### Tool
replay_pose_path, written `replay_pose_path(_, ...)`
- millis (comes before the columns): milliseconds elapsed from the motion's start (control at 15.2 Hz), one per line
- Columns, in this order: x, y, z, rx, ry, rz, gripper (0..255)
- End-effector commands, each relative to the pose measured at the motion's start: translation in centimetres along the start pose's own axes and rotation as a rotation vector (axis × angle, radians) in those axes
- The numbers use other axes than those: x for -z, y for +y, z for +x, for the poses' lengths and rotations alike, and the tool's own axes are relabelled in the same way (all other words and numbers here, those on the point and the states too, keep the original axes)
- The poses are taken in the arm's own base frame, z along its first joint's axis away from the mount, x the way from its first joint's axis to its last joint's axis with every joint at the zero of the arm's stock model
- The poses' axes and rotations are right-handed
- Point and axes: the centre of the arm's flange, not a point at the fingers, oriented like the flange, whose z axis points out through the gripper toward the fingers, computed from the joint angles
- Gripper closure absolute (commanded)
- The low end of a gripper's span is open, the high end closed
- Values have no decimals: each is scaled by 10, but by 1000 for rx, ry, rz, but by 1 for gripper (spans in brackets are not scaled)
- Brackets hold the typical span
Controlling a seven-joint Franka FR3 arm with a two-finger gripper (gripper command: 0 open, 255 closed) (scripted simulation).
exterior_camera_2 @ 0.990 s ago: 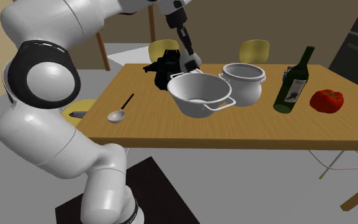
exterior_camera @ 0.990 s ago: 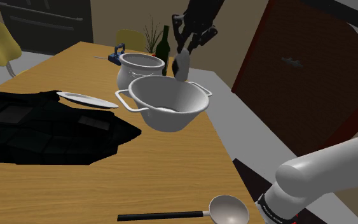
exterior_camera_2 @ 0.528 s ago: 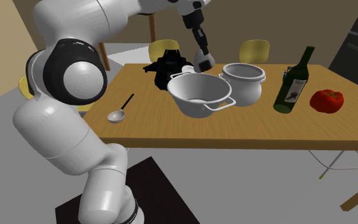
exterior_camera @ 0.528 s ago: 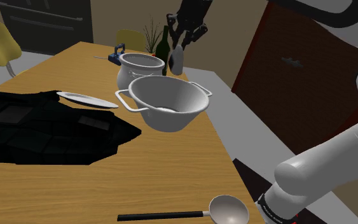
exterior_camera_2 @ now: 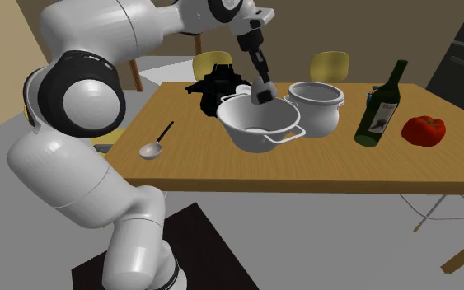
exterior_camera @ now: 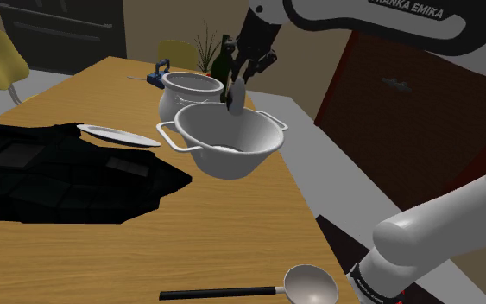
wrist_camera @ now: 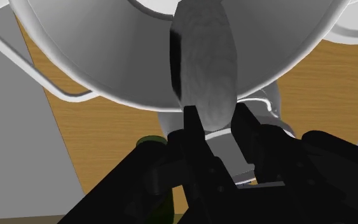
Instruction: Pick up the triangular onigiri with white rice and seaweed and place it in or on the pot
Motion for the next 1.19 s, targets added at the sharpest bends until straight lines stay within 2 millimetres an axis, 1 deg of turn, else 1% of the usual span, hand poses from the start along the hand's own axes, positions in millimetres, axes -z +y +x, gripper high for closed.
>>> replay_pose_path(0,-10,0,-5,0,0,0,255)
replay_pose_path(462,-45,2,-22,0,0,0,255)
replay_pose_path(990,-45,2,-22,0,0,0,255)
replay_pose_path(1056,-45,2,-22,0,0,0,0)
replay_pose_path(1122,-45,2,-22,0,0,0,0)
